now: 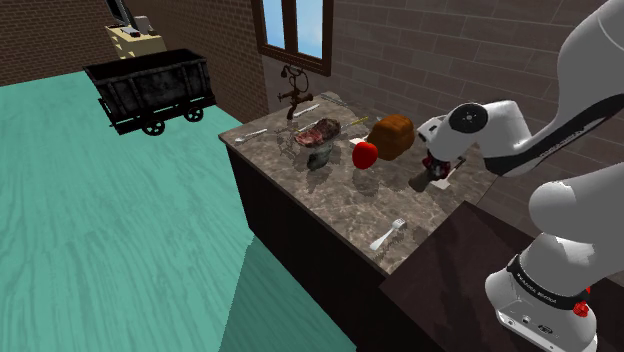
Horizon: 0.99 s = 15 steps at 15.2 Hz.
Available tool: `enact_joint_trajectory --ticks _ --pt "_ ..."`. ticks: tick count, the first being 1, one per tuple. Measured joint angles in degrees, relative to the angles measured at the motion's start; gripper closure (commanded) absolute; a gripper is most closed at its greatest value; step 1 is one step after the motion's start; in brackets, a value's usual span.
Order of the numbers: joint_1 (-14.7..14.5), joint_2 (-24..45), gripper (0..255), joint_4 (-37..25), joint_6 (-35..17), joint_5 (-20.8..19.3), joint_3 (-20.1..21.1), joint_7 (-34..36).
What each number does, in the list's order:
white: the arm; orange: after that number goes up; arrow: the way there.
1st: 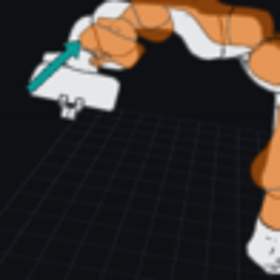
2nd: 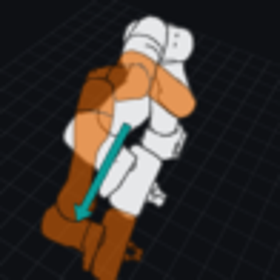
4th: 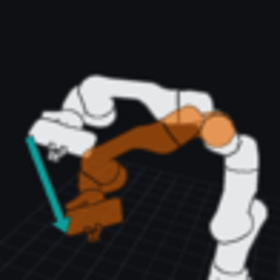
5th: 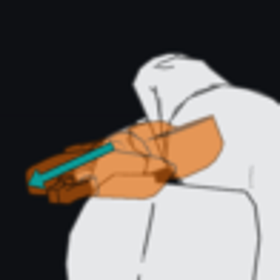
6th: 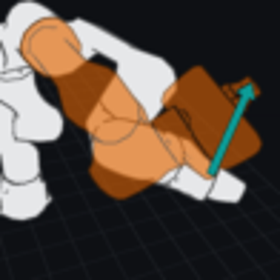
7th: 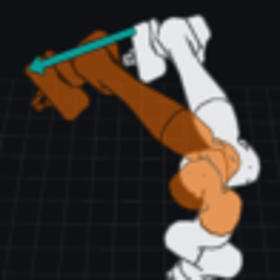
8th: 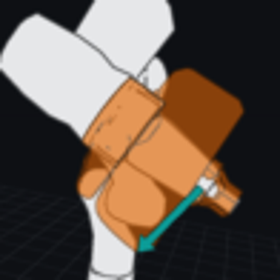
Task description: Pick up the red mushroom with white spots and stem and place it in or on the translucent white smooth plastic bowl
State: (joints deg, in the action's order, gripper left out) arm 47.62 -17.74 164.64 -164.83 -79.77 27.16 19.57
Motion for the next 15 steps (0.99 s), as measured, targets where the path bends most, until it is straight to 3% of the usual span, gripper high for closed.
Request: enact_joint_trajectory --ticks 8,15 --pt "-9.8 -8.6 255 2.9 2.6 21.0 -7.9 -20.7" --pt "-18.0 -14.7 255 3.1 8.5 31.8 -14.5 -32.1"
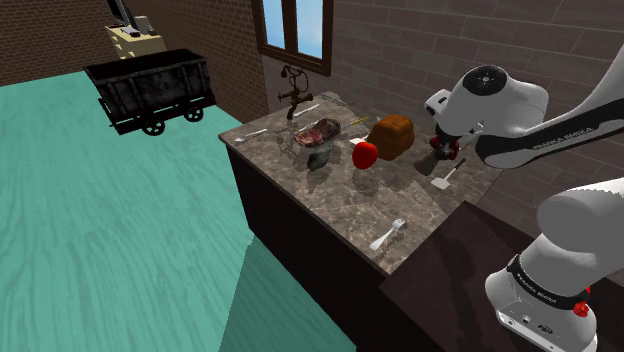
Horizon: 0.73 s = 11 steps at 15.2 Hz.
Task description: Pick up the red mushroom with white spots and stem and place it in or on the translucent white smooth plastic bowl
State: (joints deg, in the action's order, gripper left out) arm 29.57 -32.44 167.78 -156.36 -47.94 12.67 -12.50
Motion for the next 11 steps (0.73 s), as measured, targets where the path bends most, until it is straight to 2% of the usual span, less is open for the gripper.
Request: enact_joint_trajectory --ticks 4,7,8,11 --pt "-3.8 -3.6 255 -0.3 4.0 4.5 -2.7 -4.8" --pt "-5.6 -5.2 255 -1.2 6.5 6.7 -3.8 -7.1" --pt "-5.3 -4.9 255 -1.8 6.5 6.6 -4.5 -8.1" --pt "-2.0 -0.8 255 -4.7 3.6 4.0 -7.0 -10.3"
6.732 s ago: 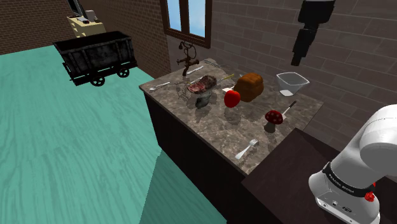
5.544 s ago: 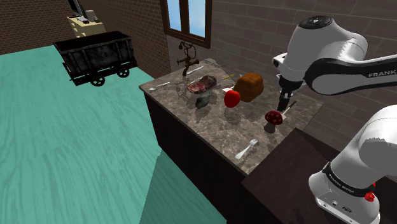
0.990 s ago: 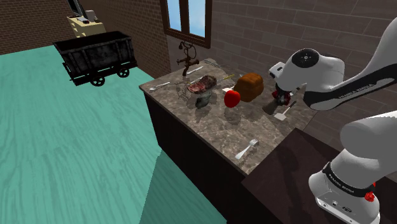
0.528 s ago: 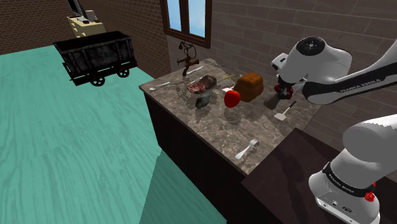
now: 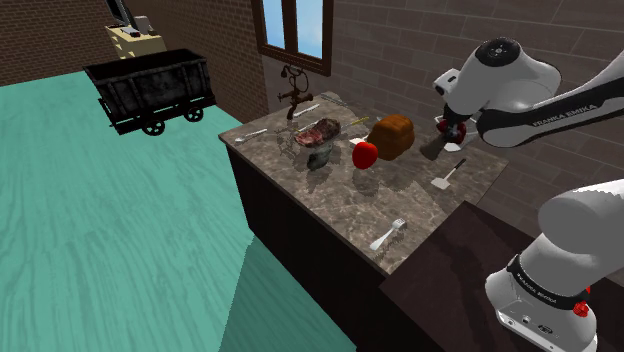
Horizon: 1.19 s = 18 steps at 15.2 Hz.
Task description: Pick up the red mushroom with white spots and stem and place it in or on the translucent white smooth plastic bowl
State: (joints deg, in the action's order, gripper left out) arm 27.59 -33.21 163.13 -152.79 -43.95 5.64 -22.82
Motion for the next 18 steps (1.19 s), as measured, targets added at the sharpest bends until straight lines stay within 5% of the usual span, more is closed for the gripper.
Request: enact_joint_trajectory --ticks 9,12,18 --pt "6.5 15.2 255 -12.7 -7.3 -3.8 -8.0 -8.6" --pt "7.1 20.3 255 -17.6 -8.8 -2.7 -10.3 -12.1" --pt "6.9 30.7 255 -29.0 -10.7 6.1 -15.1 -24.2"
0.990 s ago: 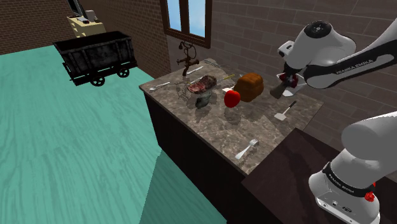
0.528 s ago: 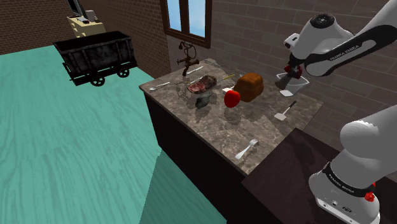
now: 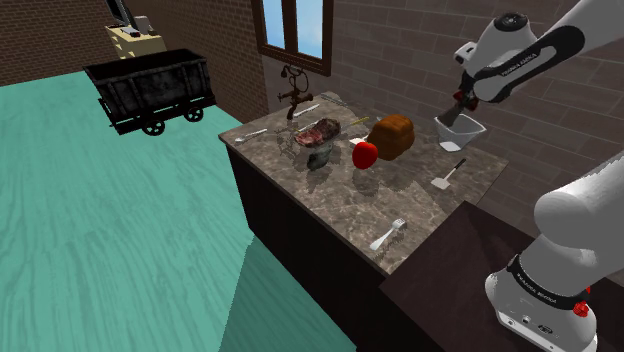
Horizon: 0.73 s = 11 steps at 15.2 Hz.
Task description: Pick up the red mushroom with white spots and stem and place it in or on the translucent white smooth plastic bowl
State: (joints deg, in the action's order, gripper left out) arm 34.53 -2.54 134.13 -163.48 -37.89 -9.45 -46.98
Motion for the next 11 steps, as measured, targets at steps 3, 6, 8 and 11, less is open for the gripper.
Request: enact_joint_trajectory --ticks 3,6,8,11 --pt "0.7 4.8 255 -5.6 -0.4 6.4 -1.1 -7.2" --pt "2.6 9.8 255 -12.2 0.3 13.7 -0.8 -15.2" --pt "4.0 13.1 255 -16.8 1.2 17.6 -0.1 -19.4" --pt "6.8 18.4 255 -24.4 3.0 22.6 1.5 -25.0"
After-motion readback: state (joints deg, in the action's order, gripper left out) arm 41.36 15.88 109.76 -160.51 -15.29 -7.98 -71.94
